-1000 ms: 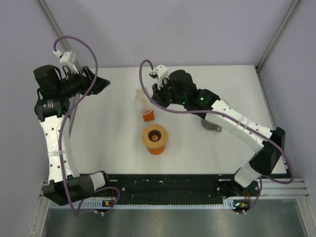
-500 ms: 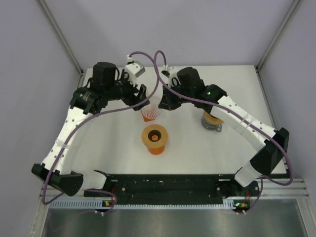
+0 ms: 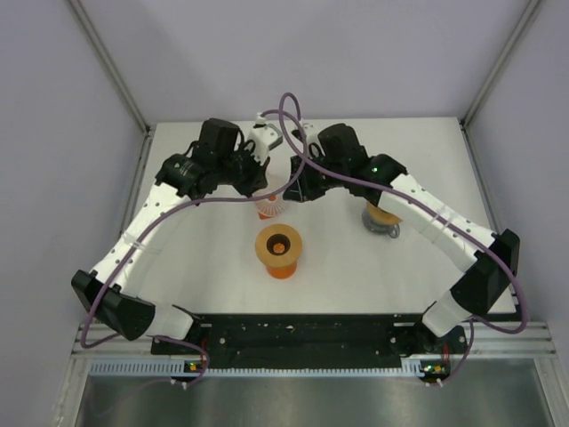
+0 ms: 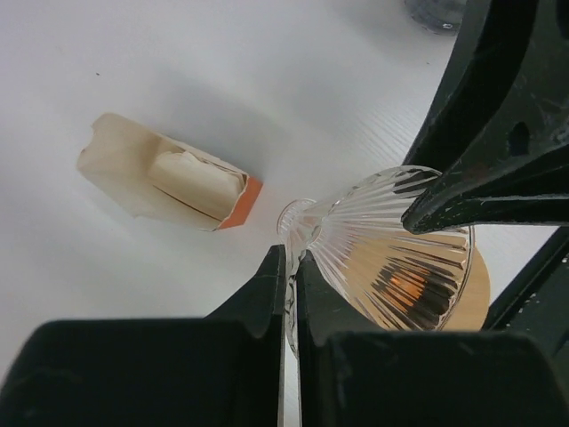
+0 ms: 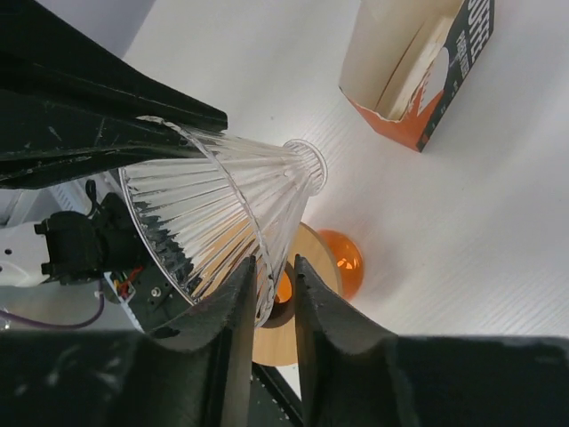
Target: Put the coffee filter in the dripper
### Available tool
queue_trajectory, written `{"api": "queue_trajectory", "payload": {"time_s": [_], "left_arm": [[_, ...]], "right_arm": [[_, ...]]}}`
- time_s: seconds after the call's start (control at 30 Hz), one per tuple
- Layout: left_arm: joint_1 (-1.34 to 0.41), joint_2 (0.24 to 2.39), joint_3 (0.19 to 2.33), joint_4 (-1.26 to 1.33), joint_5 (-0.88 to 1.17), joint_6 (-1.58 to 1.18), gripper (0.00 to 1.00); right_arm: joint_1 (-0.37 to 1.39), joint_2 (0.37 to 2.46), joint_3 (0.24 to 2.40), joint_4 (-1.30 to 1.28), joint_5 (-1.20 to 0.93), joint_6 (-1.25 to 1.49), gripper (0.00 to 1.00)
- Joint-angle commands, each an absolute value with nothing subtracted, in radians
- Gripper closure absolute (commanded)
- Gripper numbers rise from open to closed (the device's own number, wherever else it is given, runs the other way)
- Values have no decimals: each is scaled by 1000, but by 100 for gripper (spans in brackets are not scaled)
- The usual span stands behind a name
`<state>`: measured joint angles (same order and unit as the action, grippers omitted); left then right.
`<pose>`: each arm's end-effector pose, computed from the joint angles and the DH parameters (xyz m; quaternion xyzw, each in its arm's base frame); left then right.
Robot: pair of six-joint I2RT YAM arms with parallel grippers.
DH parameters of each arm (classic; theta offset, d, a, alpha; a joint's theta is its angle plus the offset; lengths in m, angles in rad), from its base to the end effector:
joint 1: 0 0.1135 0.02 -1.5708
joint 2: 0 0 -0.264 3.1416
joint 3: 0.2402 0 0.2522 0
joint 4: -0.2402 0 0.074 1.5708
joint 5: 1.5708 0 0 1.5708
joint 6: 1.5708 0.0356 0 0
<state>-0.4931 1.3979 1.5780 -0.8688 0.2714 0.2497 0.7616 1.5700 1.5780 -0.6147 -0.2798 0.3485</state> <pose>0.2496 -0.1449 0.4076 0.3790 0.8139 -0.1728 0.4050 0.2488 0.2508 0.3778 -0.2432 0.8455 0.3469 0.3250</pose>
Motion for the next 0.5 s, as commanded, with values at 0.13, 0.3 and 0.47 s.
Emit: {"api": "queue_trajectory", "payload": {"time_s": [0.13,0.3,0.47], "left_arm": [[-376,1469,1698,-1021,492,103,100],[-351,1491,1645,-1056,670,31,100],[-354,1477,1565,-1040,732,12,100]], "right_arm": [[718,1387,1563,-572,-307,295,43],[673,1304,1514,-575,-284,278,36],[666,1284,1477,-575,-275,275,36]]}}
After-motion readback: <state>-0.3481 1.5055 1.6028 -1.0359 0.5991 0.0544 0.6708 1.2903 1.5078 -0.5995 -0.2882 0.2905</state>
